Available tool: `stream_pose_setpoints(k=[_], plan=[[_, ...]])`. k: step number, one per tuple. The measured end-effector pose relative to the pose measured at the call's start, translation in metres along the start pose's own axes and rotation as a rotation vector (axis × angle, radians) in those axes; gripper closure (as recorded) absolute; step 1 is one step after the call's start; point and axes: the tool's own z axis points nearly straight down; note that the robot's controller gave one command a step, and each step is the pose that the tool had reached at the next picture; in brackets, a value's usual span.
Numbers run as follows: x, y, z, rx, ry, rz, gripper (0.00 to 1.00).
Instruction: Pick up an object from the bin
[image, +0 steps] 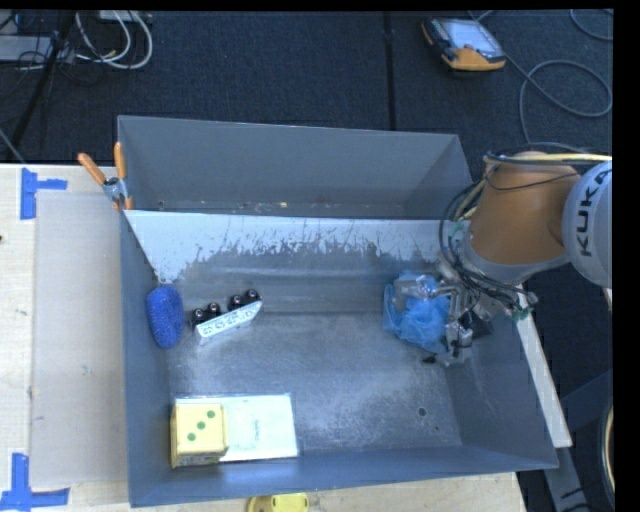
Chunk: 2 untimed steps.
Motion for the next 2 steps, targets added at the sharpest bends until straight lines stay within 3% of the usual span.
stream_pose_setpoints(k=[1,2], plan=[[0.0131,0.0054,-0.0078,0.001,0.001,-0.055,1.00],[0.0131,0.0053,-0.0077,0.001,0.001,-0.054,1.00]])
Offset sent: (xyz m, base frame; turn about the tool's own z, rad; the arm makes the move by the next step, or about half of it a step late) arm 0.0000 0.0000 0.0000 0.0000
